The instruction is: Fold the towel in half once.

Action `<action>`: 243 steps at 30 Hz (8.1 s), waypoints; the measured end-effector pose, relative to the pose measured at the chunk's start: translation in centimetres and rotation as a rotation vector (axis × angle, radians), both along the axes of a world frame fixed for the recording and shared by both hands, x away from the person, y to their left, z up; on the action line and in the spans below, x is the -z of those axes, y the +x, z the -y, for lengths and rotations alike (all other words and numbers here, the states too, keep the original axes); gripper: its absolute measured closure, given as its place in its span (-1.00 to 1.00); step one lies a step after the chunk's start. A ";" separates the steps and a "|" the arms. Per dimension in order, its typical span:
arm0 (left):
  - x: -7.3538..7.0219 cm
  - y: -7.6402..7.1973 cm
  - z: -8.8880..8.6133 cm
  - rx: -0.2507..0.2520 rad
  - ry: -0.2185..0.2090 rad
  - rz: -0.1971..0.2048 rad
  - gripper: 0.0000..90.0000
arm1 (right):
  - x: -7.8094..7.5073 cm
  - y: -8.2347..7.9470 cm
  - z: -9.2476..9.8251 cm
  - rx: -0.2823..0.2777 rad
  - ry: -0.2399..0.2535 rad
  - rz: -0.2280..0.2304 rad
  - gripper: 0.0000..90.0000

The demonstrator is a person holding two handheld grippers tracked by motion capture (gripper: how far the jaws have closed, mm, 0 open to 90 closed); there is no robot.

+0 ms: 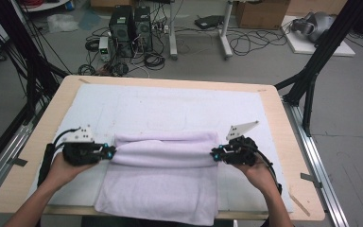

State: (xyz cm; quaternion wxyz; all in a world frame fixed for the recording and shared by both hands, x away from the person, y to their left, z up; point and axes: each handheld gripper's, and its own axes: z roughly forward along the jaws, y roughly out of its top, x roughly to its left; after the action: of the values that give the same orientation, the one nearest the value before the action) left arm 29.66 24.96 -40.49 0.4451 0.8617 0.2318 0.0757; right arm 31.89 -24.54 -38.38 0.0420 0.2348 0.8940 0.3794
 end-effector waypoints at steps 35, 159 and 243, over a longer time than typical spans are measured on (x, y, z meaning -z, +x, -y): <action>1.6 3.2 3.2 0.037 0.029 -0.123 0.56 | 3.7 1.1 -2.6 0.019 -0.109 -0.054 0.49; 0.9 7.5 1.6 -0.321 0.010 0.087 0.29 | 4.0 5.7 -1.2 0.181 -0.010 -0.076 0.41; 3.3 6.3 1.5 -0.250 0.016 0.002 0.26 | 3.3 8.0 -4.1 0.096 -0.070 -0.011 0.94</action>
State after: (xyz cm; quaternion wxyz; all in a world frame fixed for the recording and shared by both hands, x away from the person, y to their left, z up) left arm 35.92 23.41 -43.79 0.4253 0.8295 0.3366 0.1334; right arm 39.93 -20.45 -41.64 0.0633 0.2779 0.8947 0.3439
